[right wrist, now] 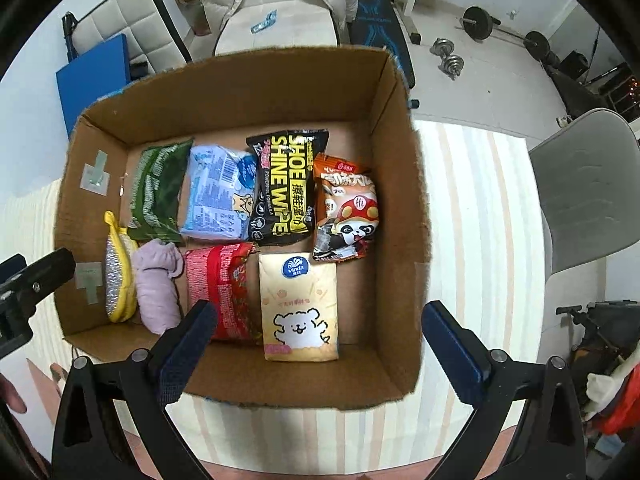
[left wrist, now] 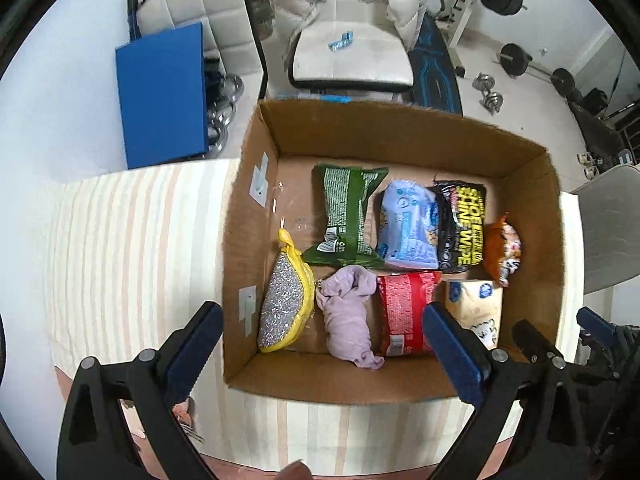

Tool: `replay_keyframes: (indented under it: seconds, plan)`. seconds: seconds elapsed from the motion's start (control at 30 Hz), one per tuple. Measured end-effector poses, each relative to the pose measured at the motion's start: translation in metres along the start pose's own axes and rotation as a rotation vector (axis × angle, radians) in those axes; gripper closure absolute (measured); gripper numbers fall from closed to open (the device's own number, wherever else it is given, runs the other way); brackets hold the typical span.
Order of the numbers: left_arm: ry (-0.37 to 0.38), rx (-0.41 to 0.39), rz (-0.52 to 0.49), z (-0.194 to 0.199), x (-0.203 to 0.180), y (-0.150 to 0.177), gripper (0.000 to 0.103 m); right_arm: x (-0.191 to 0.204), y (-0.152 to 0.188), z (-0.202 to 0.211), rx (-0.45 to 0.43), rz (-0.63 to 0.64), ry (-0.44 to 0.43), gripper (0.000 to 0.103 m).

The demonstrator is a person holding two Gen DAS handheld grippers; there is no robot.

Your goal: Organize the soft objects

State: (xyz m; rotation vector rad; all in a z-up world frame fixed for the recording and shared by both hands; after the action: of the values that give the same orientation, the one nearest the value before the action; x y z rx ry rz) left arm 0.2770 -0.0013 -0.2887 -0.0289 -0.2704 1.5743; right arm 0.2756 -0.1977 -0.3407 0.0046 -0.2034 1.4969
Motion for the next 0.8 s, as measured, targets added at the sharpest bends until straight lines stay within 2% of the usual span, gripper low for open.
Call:
replay_keyframes:
  seconds: [0.2,0.37,0.5,0.8]
  plan:
    - [-0.018,-0.110,-0.004,0.050,0.002,0.031,0.001,0.004,0.020,0.047,-0.094,0.010,-0.019,0.000]
    - [-0.014,-0.185,0.003,0.090,0.008,0.065,0.001,0.009,0.051,0.095,-0.180,0.025,-0.036,0.000]
    - [0.003,-0.226,0.003,0.123,0.013,0.091,0.001,0.013,0.083,0.136,-0.246,0.040,-0.052,0.000]
    - [0.035,-0.292,0.015,0.190,0.028,0.138,0.001,0.022,0.155,0.207,-0.333,0.050,-0.095,0.000]
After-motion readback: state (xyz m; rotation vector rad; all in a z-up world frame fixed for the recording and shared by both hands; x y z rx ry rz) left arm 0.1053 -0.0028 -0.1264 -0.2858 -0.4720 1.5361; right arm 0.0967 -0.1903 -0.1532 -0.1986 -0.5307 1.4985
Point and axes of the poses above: each gripper's, at about its wrist camera, not at the fingertips, and z roughly against the way its jaws point, x to its left, y to its underside, the point moved 4 cm from there along -z, roughly the way its jaws point, and after that the axes turned 8 degrees about -y, right-handed, at the moved point
